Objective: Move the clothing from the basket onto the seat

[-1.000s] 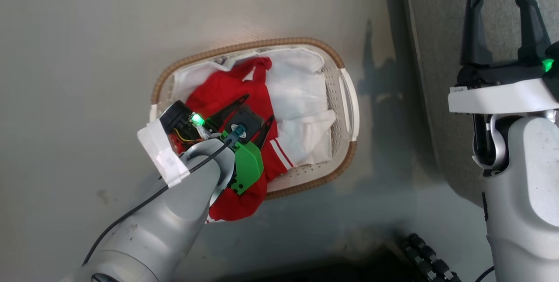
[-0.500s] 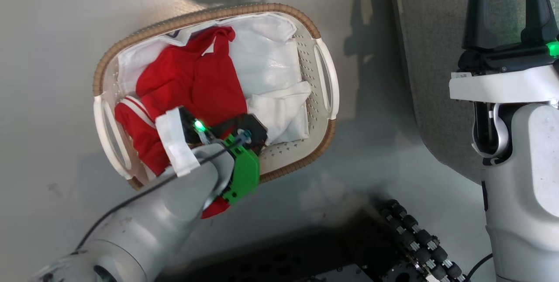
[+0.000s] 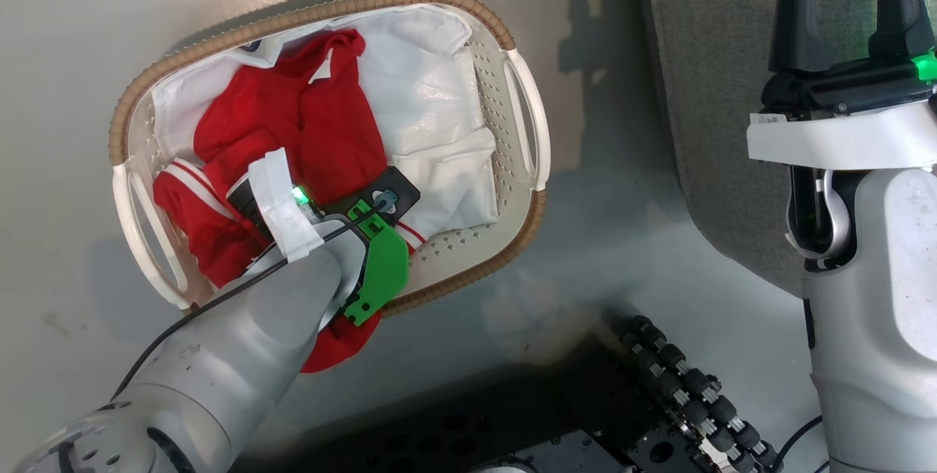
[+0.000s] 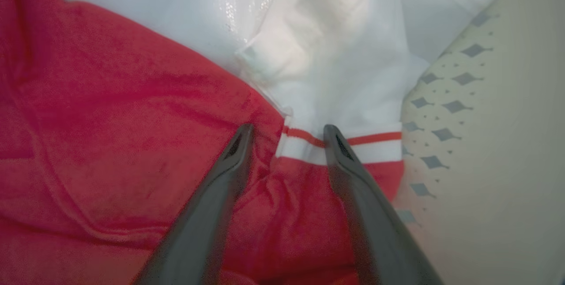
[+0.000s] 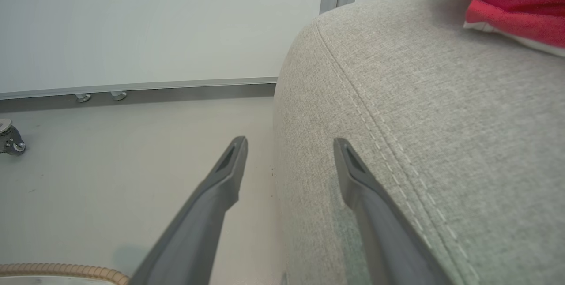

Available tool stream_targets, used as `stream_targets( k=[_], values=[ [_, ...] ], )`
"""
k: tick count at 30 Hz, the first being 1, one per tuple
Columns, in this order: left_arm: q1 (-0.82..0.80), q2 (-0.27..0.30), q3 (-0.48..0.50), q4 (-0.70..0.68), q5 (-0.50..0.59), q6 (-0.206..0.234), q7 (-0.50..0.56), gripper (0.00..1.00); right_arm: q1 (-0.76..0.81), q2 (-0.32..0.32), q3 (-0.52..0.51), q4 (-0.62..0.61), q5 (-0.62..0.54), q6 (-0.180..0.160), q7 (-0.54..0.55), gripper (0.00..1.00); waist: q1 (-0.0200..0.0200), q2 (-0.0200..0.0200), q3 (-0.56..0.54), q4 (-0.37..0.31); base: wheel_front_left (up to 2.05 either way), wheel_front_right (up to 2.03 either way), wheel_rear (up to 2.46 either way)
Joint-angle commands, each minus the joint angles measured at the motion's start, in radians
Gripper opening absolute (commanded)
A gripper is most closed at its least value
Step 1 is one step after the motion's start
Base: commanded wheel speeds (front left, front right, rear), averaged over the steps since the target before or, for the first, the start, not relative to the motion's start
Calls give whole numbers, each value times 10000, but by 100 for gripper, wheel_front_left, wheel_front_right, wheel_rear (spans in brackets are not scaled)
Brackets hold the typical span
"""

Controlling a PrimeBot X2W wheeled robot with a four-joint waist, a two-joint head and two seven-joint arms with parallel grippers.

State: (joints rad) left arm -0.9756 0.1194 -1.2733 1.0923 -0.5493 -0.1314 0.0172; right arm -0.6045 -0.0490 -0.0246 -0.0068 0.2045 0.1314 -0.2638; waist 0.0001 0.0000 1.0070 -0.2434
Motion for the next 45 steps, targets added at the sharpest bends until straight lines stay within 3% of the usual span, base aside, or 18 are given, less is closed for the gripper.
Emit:
stream_targets(
  k=[1,6,14,26,32,45],
  values=[
    [-96,157,-49,-18,24,18,96,1,-72,-29,1,56,119,-14,-13,100,-1,0,-19,-25,0,0,0],
    [-64,266,-79,-149,177,19,197,0,-124,-29,66,95,202,-14,-13,100,-1,0,-79,-88,0,0,0],
    [-150,268,-83,-217,269,19,-787,0,78,-27,-75,284,135,-14,-14,100,-1,0,-605,-3,0,0,0],
    [-110,79,222,-288,-153,21,-2600,0,776,-30,-353,777,-518,-14,-14,100,-1,0,-2685,783,0,0,0],
    [33,305,760,-1462,-135,224,-2846,0,1396,-30,-496,1155,-900,-14,-14,100,-1,0,-4116,1258,0,0,0],
    [636,1601,1675,-4686,819,544,-2828,0,2921,-32,-397,2040,-1204,-14,-14,100,-1,0,-7020,1626,0,0,0]
  ],
)
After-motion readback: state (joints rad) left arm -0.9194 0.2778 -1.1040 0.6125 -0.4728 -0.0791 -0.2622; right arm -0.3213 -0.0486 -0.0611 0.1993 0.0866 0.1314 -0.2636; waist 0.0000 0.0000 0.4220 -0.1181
